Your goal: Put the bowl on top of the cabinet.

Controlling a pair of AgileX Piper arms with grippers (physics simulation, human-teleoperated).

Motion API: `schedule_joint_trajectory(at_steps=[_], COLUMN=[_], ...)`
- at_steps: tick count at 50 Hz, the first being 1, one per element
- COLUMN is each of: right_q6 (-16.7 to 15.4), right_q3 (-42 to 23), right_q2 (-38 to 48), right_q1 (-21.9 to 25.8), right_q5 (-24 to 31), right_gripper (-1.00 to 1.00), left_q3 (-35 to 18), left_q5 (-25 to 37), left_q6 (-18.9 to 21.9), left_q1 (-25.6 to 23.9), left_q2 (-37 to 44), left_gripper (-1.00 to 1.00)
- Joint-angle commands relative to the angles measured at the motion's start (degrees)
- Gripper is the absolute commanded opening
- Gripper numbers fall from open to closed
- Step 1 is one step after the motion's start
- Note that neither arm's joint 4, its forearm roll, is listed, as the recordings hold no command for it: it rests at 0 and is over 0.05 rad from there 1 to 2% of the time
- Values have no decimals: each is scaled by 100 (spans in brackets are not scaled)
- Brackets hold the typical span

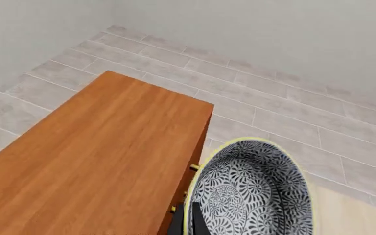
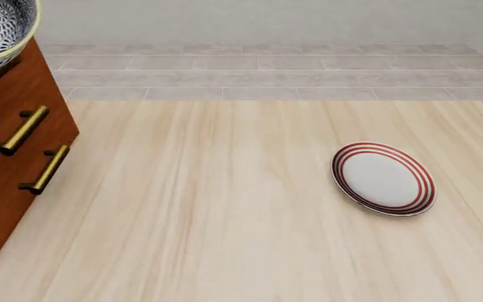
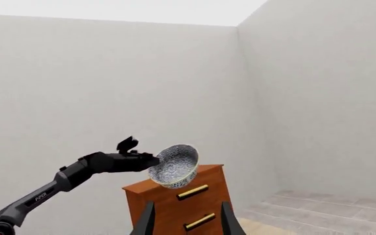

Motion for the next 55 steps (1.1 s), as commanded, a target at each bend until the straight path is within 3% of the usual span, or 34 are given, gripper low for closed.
schedule_joint_trajectory(at_steps=[1,10,21,55], right_q6=[-10,-26,-106,-164], right_q3=[-12,-14,-16,-15], right_q2=[-5,32,61,-74], right_q1=[13,27,91,135], right_q5=[29,13,78,281], right_gripper=[100,100,100,100], left_q3=[91,-40,-285,45], left_q5=[-204,-515,-748,-1182], left_q6=[-165,-427,-350,-342], left_q1=[409,681,984,2020], left_q2=[-11,227,605,708], left_gripper=[-100,-100,-100,-100])
